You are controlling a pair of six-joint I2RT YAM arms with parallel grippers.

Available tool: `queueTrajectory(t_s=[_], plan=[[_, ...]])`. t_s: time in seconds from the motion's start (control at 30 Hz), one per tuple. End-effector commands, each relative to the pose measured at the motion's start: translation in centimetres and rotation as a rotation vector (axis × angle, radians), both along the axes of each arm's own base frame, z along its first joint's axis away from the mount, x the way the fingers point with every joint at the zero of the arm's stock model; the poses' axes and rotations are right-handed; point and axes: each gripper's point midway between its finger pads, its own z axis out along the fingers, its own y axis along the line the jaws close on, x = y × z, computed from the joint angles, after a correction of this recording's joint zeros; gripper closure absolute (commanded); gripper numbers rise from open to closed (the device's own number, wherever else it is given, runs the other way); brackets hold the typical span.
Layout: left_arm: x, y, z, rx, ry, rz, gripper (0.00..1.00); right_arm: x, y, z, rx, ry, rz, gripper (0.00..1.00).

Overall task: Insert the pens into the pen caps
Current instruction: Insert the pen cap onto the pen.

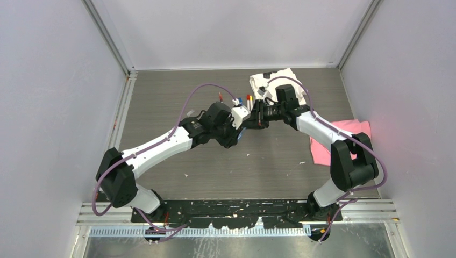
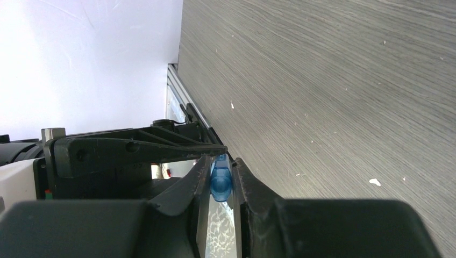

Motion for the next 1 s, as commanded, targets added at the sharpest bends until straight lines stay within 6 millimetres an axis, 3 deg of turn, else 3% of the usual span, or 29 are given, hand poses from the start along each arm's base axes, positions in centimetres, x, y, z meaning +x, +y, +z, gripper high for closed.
queueTrajectory(t_s=[0.0,0.17,0.37,0.6,0.77,0.97], plan=[[1.1,-1.0,2.2,-0.037,-0.058,0.004,0.99,0.3,0.9,2.1,0.064,-0.036,0.032,0.98],[1.2,-0.6,2.1,-0.032,-0.046,0.044,0.91,0.6,0.9,2.7,0.084,-0.052,0.024,0.99],[0.5,0.3,2.9,-0.087,-0.023,0.128,0.67,1.3,-0.2,3.1,0.095,-0.081,0.0,0.99],[0.3,2.3,6.8,-0.287,-0.091,0.24,0.39,1.4,-0.9,3.6,0.109,-0.114,0.005,0.99],[0.1,3.7,6.8,-0.326,-0.081,0.293,0.38,1.5,-0.9,4.1,0.135,-0.129,0.005,0.99],[-0.5,3.8,5.2,-0.37,-0.038,0.305,0.49,1.2,-1.0,4.9,0.168,-0.156,0.031,0.99]])
